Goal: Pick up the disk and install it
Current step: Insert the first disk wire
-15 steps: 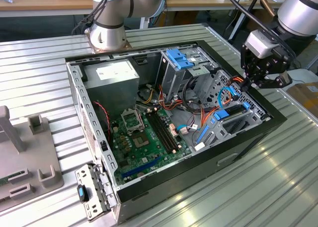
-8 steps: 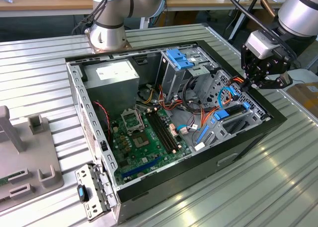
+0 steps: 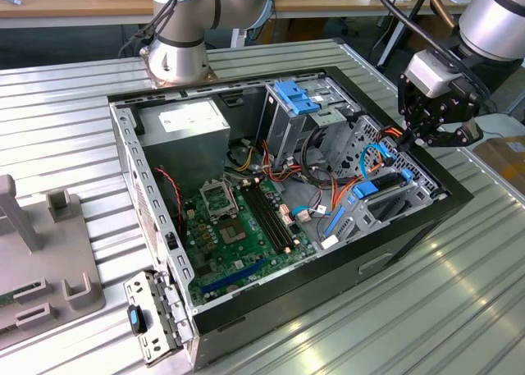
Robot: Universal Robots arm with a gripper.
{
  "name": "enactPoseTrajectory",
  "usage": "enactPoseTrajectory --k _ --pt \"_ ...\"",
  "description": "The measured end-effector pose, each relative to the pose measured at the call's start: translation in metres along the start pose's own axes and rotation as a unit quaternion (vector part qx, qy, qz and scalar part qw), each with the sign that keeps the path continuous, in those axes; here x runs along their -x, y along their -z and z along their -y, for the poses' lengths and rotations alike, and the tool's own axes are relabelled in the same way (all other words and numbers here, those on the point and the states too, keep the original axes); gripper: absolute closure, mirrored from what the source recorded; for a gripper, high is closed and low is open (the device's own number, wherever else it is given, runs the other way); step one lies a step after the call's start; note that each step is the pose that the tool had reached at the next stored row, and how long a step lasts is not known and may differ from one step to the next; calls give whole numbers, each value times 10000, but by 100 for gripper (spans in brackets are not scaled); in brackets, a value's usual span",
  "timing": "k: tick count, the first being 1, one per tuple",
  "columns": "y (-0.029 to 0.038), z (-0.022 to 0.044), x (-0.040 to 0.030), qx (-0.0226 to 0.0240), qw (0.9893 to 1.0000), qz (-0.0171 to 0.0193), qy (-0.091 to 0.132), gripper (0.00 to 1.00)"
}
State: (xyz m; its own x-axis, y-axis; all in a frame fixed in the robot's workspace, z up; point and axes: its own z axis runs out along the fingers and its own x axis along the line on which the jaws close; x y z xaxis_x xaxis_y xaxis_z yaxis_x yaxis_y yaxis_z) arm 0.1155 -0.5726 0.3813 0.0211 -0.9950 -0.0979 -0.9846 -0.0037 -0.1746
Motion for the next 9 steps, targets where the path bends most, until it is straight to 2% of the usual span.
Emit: enactPoseTrajectory --k 1,2,6,9 --pt "-16 -12 -37 -18 9998 -30 -172 83" --pt "-16 -33 -50 -20 9998 -36 -192 83" --pt "-6 -87 -85 -20 9998 -35 -195 83" --pt "8 -155 -132 -24 9998 -34 -195 83"
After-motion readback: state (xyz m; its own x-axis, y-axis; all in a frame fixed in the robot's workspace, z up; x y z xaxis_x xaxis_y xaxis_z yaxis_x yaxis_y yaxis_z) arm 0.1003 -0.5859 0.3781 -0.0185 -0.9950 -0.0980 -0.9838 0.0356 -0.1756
